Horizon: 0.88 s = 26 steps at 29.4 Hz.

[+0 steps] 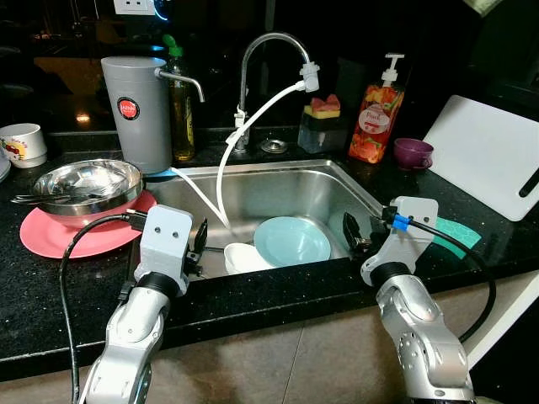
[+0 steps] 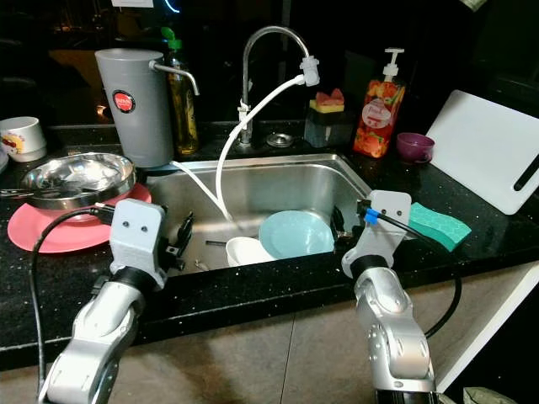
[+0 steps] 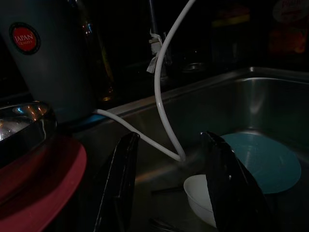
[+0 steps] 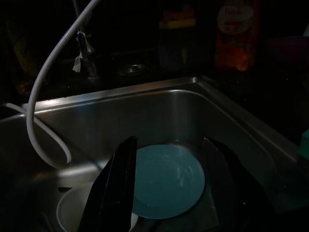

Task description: Kitchen organization

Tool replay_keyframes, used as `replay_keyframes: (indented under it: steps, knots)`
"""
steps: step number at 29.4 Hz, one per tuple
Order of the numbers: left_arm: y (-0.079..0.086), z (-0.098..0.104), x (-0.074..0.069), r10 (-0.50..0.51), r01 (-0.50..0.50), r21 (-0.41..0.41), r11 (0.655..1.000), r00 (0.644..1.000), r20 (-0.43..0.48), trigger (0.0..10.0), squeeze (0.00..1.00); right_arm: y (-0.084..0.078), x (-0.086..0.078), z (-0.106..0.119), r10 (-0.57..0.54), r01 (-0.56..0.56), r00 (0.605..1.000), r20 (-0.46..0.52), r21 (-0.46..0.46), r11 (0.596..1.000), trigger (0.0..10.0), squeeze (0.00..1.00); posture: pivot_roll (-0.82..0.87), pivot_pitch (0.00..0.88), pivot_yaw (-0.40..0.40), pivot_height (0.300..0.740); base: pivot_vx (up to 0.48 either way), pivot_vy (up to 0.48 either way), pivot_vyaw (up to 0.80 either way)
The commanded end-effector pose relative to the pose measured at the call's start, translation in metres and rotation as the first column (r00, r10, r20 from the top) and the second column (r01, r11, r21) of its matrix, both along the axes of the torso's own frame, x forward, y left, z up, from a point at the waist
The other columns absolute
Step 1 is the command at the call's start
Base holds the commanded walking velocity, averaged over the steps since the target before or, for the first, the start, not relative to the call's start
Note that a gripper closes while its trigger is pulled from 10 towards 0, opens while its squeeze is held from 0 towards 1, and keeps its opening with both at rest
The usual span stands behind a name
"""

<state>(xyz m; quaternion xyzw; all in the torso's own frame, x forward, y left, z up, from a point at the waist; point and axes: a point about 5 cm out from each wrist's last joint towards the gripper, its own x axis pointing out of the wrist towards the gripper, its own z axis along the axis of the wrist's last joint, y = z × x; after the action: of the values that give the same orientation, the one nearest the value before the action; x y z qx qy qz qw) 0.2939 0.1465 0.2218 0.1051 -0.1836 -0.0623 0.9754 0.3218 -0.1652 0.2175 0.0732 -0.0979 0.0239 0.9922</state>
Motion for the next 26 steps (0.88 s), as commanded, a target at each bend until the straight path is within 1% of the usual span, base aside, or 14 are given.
replay_keyframes:
  steps: [1, 17, 26]
  knots:
    - [-0.0038, -0.0025, 0.0002, -0.018, 0.018, 0.003, 1.000, 1.000, -0.002, 10.0, 0.00, -0.0007, 0.0009, -0.0006, -0.006, 0.006, 1.000, 0.003, 0.001, 1.000, 10.0, 0.00, 0.13, 0.060, -0.063, 0.740, 0.000, 0.000, 0.00]
    - [-0.0035, -0.0053, 0.0012, -0.016, 0.017, 0.014, 1.000, 1.000, -0.009, 10.0, 0.00, -0.0019, 0.0010, 0.0001, -0.013, 0.013, 1.000, 0.006, 0.002, 1.000, 10.0, 0.00, 0.14, 0.064, -0.056, 0.740, 0.000, 0.000, 0.00]
    - [-0.0045, -0.0015, 0.0035, -0.014, 0.014, 0.026, 1.000, 1.000, 0.012, 10.0, 0.00, -0.0005, 0.0010, 0.0016, -0.009, 0.009, 1.000, 0.010, -0.001, 1.000, 10.0, 0.00, 0.13, 0.069, -0.064, 0.740, 0.000, 0.000, 0.00]
